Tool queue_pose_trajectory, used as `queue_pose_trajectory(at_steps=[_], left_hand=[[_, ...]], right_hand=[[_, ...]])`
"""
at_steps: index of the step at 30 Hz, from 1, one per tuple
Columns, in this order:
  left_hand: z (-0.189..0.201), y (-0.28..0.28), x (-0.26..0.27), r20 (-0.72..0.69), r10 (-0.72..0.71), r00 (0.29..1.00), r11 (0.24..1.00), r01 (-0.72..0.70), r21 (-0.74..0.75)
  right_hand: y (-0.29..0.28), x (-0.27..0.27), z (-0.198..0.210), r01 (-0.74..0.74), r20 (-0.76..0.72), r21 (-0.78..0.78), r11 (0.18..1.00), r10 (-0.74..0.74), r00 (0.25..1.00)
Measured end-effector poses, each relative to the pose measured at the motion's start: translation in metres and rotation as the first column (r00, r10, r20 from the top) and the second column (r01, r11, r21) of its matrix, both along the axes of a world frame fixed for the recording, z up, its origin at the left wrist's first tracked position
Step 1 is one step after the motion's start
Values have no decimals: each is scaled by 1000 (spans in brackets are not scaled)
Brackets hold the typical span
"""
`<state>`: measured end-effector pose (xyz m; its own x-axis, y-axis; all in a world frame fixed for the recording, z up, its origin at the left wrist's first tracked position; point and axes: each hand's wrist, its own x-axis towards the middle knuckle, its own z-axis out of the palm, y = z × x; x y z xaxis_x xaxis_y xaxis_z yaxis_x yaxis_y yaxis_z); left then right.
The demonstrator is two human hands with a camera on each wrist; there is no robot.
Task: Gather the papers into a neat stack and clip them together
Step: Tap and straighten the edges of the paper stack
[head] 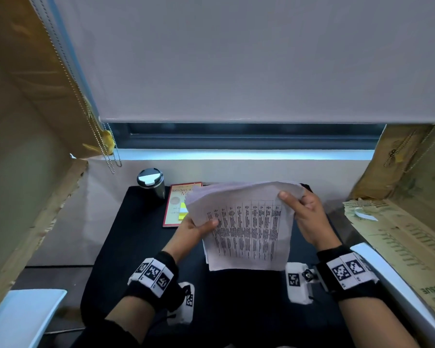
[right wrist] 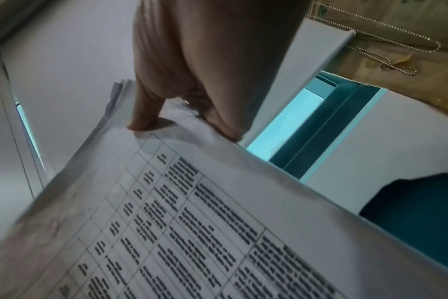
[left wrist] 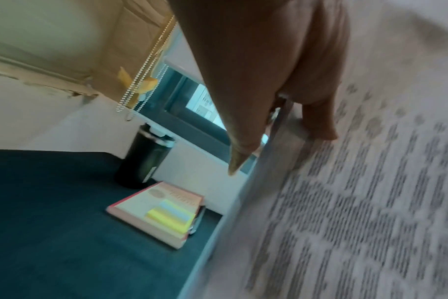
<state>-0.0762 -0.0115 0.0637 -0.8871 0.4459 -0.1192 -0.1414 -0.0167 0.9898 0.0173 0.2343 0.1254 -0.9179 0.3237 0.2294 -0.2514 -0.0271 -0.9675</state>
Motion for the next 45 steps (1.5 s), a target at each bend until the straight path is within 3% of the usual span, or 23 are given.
queue_pose_trajectory(at_steps=[4, 9, 13, 22, 28, 36, 41, 45], left_hand=[[22, 6, -4, 2, 13, 1000, 992, -14, 124], [19, 13, -3, 41, -60, 997, 994, 56, 96], [12, 18, -2, 117, -19, 993, 992, 4, 125], [37, 13, -12, 24, -22, 999, 989, 19, 147], [47, 10, -11, 36, 10, 999, 983, -16, 184], [53, 9, 1, -109, -105, 989, 980, 121, 161], [50, 9, 0, -79, -102, 992, 981, 114, 157], [29, 3, 2, -54, -162, 985, 987, 162, 1]], right_hand=[[11, 5, 12, 0, -14, -26, 1000, -1, 1000], [8, 11, -5, -55, 39, 33, 998, 54, 998], [4, 11, -22, -13, 56, 14, 1000, 12, 998], [9, 10, 14, -140, 48, 153, 978, 134, 990], [11, 4, 10, -97, 21, 94, 991, 96, 995], [9, 12, -43, -15, 207, -43, 999, 24, 978], [6, 3, -48, 78, 243, -164, 983, -37, 969], [10, 1, -58, 178, 267, -212, 961, -118, 957]])
